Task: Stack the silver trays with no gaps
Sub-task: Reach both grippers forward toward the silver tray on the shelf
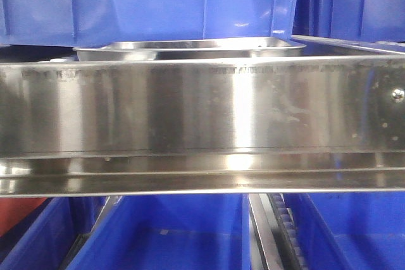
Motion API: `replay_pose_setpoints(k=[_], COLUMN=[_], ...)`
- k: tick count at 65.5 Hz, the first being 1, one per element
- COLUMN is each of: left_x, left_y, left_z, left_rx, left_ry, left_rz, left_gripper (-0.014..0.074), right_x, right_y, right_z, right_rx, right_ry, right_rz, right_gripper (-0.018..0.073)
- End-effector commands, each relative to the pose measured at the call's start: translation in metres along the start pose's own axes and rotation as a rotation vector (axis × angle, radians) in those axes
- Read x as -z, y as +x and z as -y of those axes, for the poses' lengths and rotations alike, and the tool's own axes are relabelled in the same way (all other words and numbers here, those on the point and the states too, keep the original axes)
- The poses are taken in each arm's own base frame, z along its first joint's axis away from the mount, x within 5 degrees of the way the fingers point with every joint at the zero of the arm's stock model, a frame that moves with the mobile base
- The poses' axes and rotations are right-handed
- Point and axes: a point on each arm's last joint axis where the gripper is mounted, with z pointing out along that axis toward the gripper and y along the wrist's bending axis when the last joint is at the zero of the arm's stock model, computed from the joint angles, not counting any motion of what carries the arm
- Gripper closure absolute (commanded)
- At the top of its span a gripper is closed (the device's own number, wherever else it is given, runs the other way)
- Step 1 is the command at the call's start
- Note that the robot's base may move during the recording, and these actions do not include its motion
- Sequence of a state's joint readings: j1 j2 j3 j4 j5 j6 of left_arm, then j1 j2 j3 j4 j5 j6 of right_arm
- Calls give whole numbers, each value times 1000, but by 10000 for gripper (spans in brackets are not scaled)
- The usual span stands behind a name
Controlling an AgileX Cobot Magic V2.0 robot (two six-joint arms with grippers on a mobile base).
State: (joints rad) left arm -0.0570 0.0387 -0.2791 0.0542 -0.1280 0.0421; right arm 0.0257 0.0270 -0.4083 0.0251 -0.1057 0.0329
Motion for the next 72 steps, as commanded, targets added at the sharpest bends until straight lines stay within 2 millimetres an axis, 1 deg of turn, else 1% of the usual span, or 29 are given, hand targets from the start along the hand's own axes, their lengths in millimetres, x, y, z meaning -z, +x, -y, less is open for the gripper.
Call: replay_pose_setpoints(k=[1,5,10,12,15,17,19,22,23,24,30,35,41,47,55,62,72], left_x=[-11,-23,-43,-51,-68,-75,-83,-101,-104,-109,-137,-156,-176,-191,-208,-219,-227], left_y=[-18,-25,-33,-34,-33,-36,-35,-32,-34,-33,-23,-18,-4,13,34,54,78], left_z=[-2,-3,-4,-5,-5,-5,-5,-4,-4,-4,-3,-2,-1,1,3,6,10], left_rx=[3,3,3,3,2,10,24,42,44,53,52,51,51,50,50,79,136], left_ry=[6,10,16,19,24,26,30,39,40,43,55,59,63,66,66,67,66], left_rz=[-38,-125,-228,-279,-370,-397,-462,-569,-574,-601,-774,-828,-878,-925,-930,-949,-1013], left_gripper=[587,587,587,587,587,587,587,587,587,587,587,587,587,587,587,587,587], right_x=[-16,-31,-50,-60,-72,-80,-90,-101,-104,-109,-130,-147,-163,-174,-187,-199,-218], right_y=[-17,-22,-22,-19,-15,-14,-9,-4,-2,-3,12,24,42,60,85,102,124], right_z=[-1,-2,-2,-2,-2,-2,-2,-2,-1,-1,-1,0,1,2,3,5,6], right_rx=[-3,-3,-4,-4,-4,-4,-4,-5,-5,-5,-5,-6,-7,-7,-8,-8,-11], right_ry=[7,10,15,18,21,23,26,29,30,31,38,42,47,51,55,56,59], right_rz=[-111,-204,-333,-399,-479,-532,-592,-666,-700,-718,-878,-976,-1088,-1144,-1194,-1179,-1114], right_gripper=[637,637,637,637,637,637,637,637,637,637,637,637,637,637,637,637,637])
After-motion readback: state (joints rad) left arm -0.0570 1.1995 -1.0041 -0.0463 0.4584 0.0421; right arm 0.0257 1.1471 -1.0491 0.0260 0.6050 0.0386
